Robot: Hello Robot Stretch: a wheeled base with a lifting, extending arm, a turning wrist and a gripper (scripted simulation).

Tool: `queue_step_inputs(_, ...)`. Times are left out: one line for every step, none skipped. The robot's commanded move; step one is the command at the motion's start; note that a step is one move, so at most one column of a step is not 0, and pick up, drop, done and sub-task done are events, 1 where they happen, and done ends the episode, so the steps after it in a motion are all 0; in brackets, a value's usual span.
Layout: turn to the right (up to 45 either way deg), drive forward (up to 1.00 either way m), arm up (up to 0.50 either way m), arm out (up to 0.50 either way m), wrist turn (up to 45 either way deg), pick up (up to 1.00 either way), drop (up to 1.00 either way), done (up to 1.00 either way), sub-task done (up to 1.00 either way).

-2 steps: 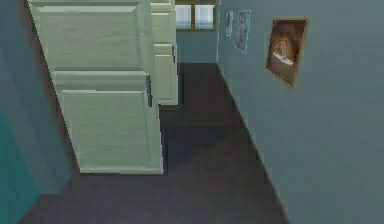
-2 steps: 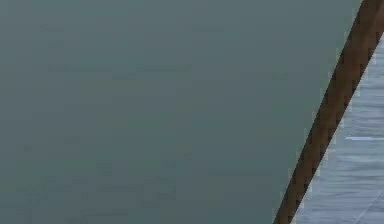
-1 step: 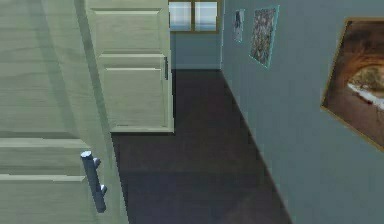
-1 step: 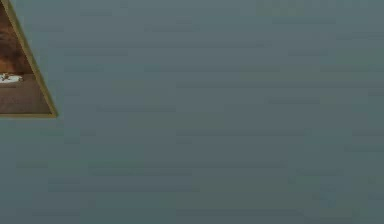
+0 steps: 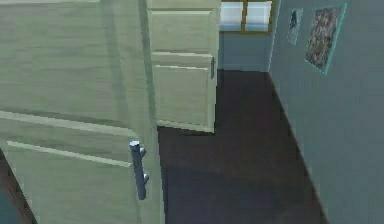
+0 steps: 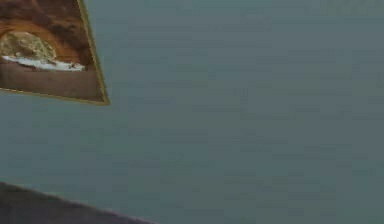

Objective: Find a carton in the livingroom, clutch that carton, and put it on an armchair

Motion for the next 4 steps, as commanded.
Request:
queue_step_inputs(0.0,0.2,0.0,0.0,0.0,0.0,0.0,0.0,0.0)
queue_step_inputs(24.0,0.0,0.0,0.0,0.0,0.0,0.0,0.0,0.0)
queue_step_inputs(0.0,0.7,0.0,0.0,0.0,0.0,0.0,0.0,0.0)
queue_step_inputs(-45.0,0.0,0.0,0.0,0.0,0.0,0.0,0.0,0.0)
